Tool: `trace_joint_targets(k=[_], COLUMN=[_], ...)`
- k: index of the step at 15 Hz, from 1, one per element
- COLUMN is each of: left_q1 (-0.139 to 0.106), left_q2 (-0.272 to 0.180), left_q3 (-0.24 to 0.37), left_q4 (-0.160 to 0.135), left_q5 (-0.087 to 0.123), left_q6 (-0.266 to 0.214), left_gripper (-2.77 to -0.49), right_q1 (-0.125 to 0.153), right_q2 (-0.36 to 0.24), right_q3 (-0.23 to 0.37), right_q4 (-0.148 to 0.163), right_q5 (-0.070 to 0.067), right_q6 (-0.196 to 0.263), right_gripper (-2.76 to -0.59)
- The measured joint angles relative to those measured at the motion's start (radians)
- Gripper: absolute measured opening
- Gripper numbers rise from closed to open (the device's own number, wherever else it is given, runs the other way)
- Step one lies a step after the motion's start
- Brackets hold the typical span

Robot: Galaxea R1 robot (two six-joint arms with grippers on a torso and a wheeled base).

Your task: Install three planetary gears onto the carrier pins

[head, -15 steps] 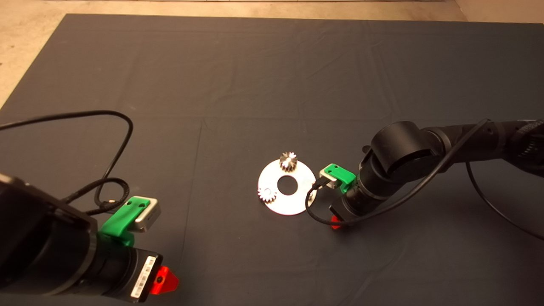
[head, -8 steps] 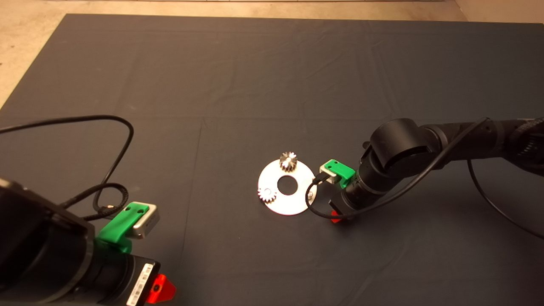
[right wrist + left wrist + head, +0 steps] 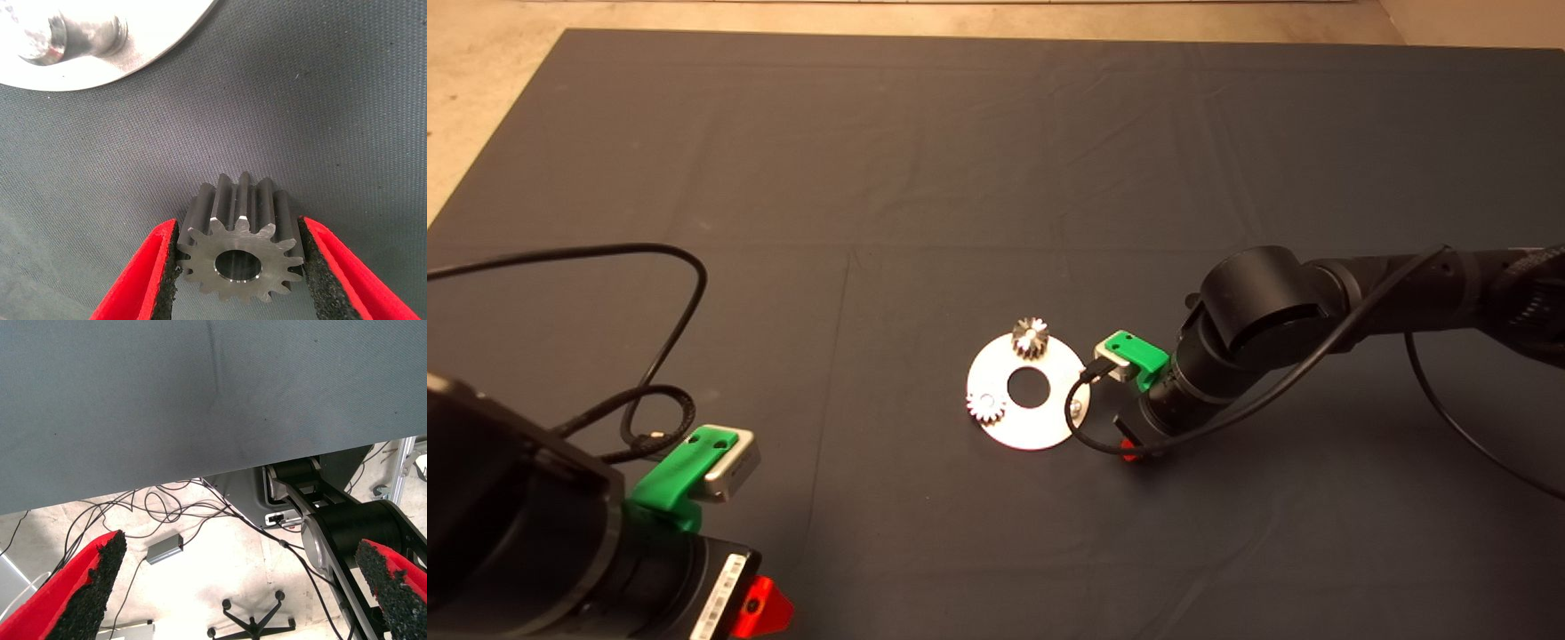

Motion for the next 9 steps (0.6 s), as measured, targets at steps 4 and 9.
trace_joint_targets(k=[4,9], left_q1=[0.000,0.000], left_q2=[0.000,0.000], left_q3=[0.000,0.000], left_q4=[0.000,0.000], left_q5=[0.000,0.000], left_q6=[0.000,0.000], left_gripper=[-0.77,-0.77], right_q1=[0.000,0.000], right_q2=[0.003,0.004], right_q3=[0.000,0.000], right_q4=[0.000,0.000], right_q5=[-0.002,-0.004], right_q6=[0.000,0.000], right_gripper=[-2.15,-2.18])
